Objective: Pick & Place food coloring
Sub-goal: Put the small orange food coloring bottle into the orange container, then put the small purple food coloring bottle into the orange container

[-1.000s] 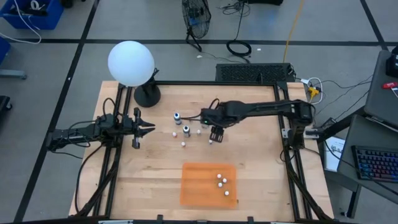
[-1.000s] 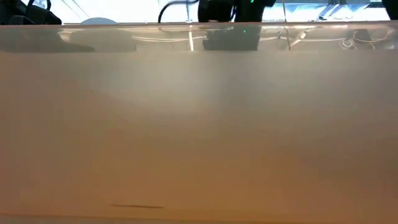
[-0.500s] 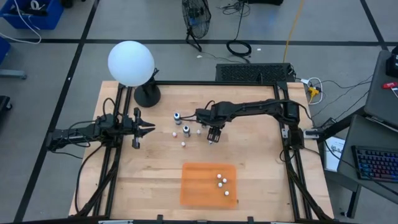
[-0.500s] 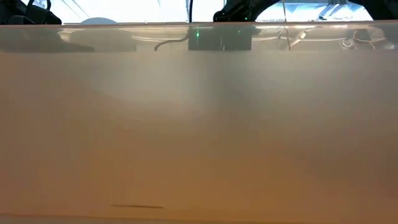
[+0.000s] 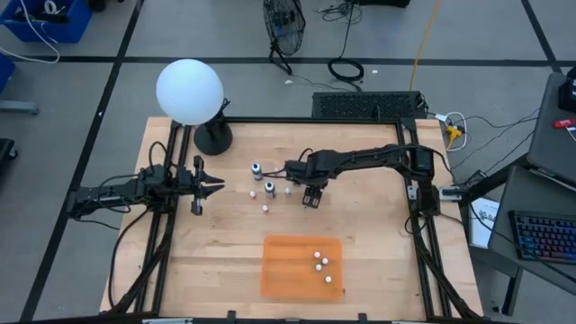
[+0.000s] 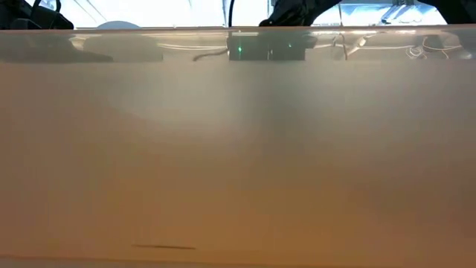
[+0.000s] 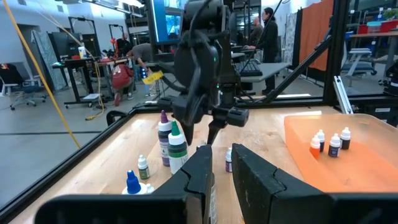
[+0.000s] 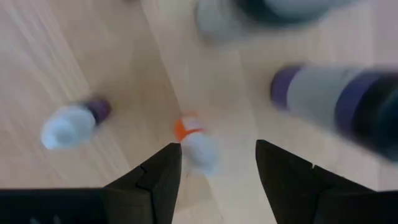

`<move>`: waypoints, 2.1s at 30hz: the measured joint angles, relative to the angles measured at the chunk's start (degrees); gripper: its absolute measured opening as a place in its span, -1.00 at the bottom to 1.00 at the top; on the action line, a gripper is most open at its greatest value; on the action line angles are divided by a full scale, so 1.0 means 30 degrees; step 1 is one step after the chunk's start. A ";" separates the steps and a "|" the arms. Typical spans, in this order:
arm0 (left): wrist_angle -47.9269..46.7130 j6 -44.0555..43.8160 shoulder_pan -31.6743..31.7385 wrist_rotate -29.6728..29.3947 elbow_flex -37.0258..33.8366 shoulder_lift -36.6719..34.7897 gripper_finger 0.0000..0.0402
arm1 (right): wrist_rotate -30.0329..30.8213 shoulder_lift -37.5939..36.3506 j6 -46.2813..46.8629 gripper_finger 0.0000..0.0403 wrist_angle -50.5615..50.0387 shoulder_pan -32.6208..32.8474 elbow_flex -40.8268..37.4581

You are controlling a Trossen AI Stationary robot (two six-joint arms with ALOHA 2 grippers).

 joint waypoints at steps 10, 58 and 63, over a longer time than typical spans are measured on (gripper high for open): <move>0.0000 -0.0007 -0.0004 0.0004 -0.0003 0.0000 -0.67 | -0.0046 0.0009 -0.0378 -0.05 0.0947 -0.0013 -0.0935; 0.0044 -0.0007 0.0000 0.0007 -0.0007 0.0000 -0.67 | 0.0032 -0.1671 -1.0181 -0.15 0.0681 -0.0176 -0.2806; 0.0044 -0.0007 -0.0005 0.0007 -0.0005 0.0000 -0.67 | 0.0647 -0.1704 -1.0720 -0.17 0.2603 -0.0245 -0.4241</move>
